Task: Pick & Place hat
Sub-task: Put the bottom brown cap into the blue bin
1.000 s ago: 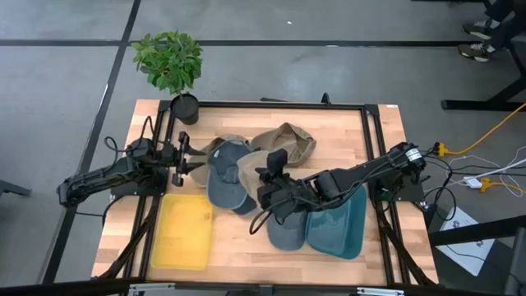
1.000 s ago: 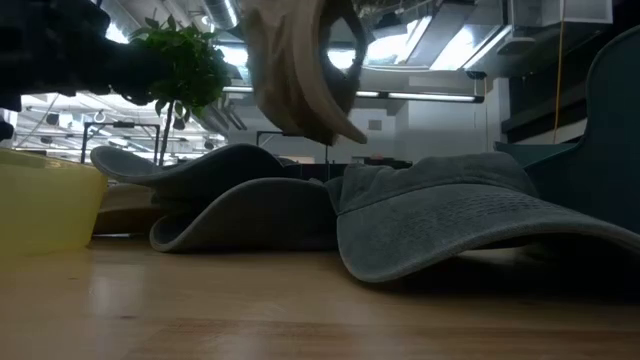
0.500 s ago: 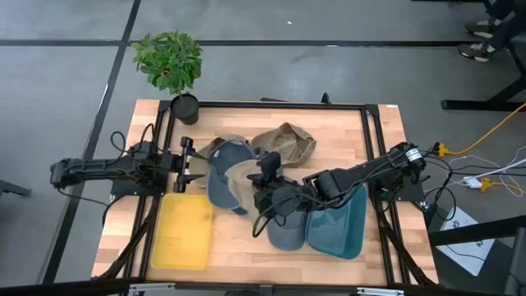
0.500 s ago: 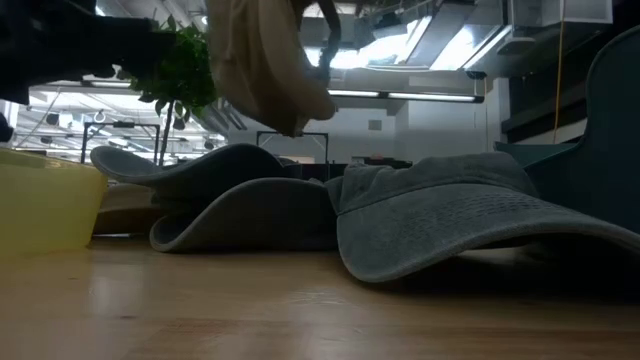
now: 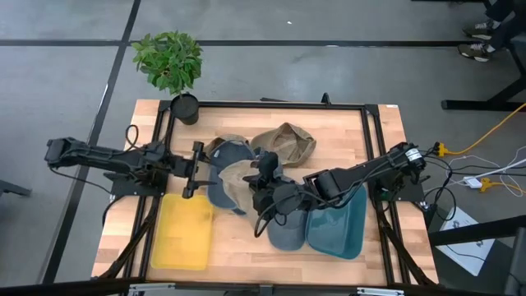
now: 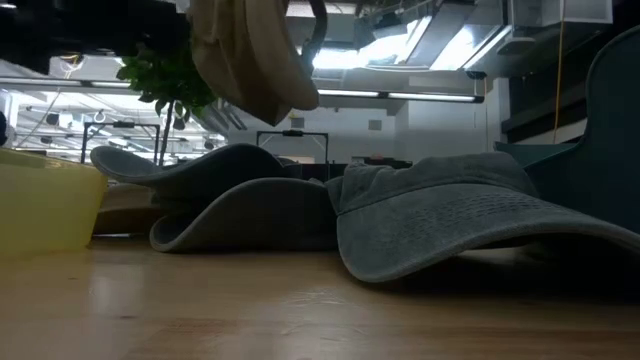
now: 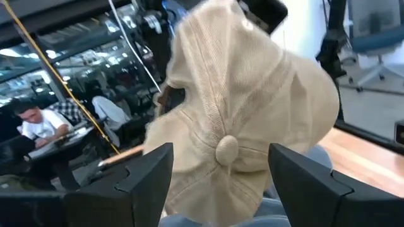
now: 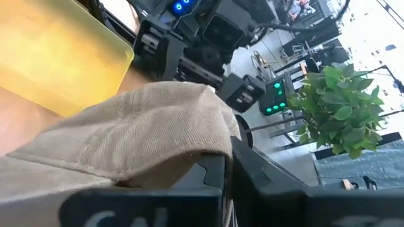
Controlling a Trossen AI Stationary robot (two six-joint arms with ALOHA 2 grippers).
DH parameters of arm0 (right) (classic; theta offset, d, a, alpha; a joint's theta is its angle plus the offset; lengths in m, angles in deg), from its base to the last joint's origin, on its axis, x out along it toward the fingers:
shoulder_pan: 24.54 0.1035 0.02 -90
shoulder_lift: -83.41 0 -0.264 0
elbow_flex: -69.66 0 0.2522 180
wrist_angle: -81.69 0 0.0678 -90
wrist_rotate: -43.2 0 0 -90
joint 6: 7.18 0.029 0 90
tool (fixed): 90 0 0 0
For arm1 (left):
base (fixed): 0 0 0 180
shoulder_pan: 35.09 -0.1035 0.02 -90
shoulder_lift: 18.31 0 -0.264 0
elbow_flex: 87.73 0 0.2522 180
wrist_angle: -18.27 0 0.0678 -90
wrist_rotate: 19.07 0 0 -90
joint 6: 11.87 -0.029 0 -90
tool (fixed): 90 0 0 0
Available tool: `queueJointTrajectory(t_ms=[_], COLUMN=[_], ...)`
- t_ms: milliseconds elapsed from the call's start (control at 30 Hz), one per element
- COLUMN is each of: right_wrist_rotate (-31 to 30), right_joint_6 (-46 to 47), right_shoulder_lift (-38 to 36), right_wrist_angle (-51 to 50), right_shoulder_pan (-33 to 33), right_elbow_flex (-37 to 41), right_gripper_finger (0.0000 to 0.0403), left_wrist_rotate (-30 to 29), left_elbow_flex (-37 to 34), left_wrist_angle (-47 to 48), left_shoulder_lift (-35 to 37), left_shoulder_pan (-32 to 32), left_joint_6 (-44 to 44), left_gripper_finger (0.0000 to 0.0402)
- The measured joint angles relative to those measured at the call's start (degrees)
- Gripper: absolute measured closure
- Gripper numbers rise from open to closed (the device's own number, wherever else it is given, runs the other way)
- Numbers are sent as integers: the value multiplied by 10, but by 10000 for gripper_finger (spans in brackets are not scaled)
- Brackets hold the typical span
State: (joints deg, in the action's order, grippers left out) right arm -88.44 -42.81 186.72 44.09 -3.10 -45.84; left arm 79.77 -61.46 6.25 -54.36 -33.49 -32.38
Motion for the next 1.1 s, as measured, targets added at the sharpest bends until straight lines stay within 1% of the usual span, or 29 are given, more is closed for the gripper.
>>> queueJointTrajectory(t_ms=[200,300,400,467,567,667,800,833,933,1100], right_wrist_rotate=[35,38,38,38,38,34,7,3,-13,-74], right_joint_6=[0,0,0,0,0,0,9,17,55,129], right_shoulder_lift=[0,0,0,0,0,0,0,0,1,1], right_wrist_angle=[17,17,18,18,18,18,0,-11,-44,-93], right_shoulder_pan=[-6,-10,-14,-15,-17,-19,-22,-23,-28,-43], right_elbow_flex=[0,0,0,0,0,0,0,0,1,1], right_gripper_finger=[393,393,393,393,393,393,388,385,370,337], left_wrist_rotate=[-4,-4,-4,-3,0,28,72,77,88,89], left_elbow_flex=[45,63,68,69,69,69,69,69,69,69], left_wrist_angle=[-2,-2,-2,-1,3,3,6,9,30,68], left_shoulder_lift=[-78,-106,-126,-134,-137,-136,-124,-120,-106,-84], left_shoulder_pan=[22,30,36,39,43,47,47,47,47,41], left_joint_6=[-32,-33,-33,-33,-33,-33,-17,-6,33,144], left_gripper_finger=[148,150,164,185,232,295,380,385,383,387])
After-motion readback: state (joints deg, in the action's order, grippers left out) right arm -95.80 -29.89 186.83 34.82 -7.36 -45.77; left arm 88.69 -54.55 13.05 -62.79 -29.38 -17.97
